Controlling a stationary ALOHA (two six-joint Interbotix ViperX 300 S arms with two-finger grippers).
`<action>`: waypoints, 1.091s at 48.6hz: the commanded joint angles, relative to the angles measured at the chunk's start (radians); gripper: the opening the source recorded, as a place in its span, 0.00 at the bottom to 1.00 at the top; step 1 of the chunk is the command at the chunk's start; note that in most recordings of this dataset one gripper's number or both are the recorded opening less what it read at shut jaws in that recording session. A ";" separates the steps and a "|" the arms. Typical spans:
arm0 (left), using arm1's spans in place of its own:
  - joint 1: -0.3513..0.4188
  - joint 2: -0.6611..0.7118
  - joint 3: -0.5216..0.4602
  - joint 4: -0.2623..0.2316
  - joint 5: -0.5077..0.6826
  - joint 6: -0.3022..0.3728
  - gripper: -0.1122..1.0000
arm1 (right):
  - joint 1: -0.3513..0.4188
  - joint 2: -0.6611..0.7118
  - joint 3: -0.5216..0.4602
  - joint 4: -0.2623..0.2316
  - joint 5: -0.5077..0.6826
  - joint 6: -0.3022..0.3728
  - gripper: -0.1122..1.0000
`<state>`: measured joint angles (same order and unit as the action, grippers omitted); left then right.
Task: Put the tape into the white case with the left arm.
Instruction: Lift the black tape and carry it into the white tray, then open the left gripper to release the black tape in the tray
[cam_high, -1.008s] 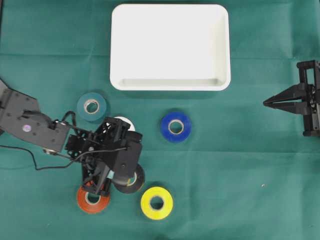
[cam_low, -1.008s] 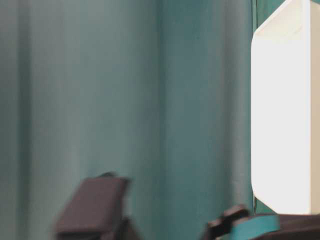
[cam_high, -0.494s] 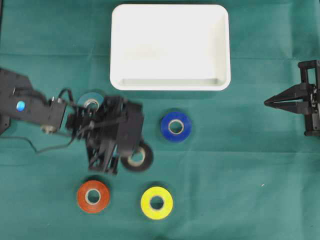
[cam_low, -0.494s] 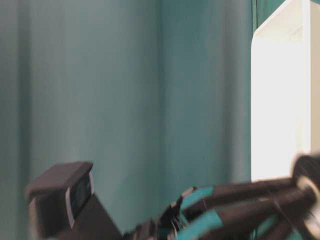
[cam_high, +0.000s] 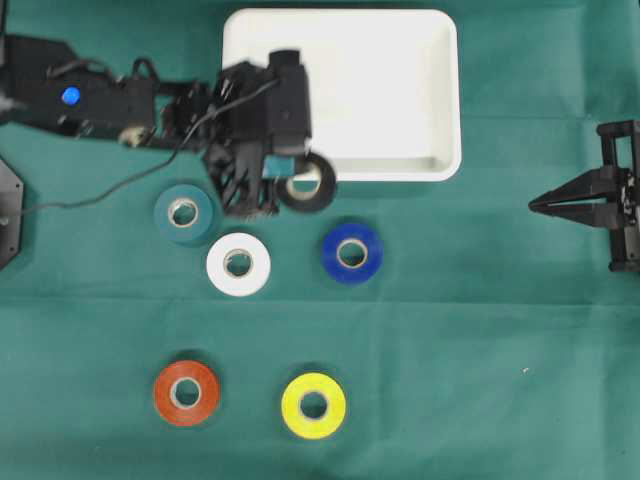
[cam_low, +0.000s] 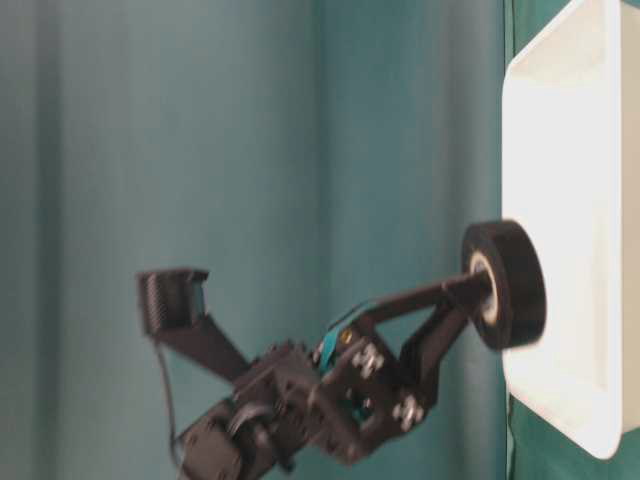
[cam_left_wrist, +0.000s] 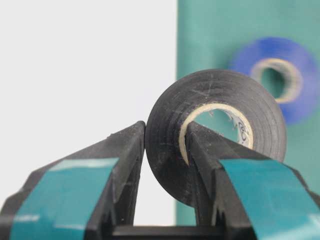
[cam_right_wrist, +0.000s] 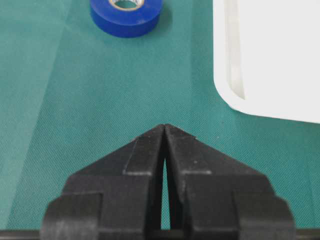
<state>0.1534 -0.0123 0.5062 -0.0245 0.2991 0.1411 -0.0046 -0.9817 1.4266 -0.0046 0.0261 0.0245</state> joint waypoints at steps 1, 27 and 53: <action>0.026 0.011 -0.055 0.002 -0.005 0.026 0.31 | -0.003 0.005 -0.008 -0.002 -0.008 0.002 0.02; 0.132 0.184 -0.183 0.002 -0.006 0.069 0.31 | -0.003 0.002 -0.002 -0.002 -0.011 0.002 0.02; 0.132 0.186 -0.164 0.002 -0.005 0.067 0.42 | -0.003 0.002 -0.002 -0.002 -0.009 0.002 0.02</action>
<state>0.2823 0.1902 0.3528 -0.0245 0.2991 0.2117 -0.0061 -0.9848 1.4358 -0.0046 0.0245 0.0245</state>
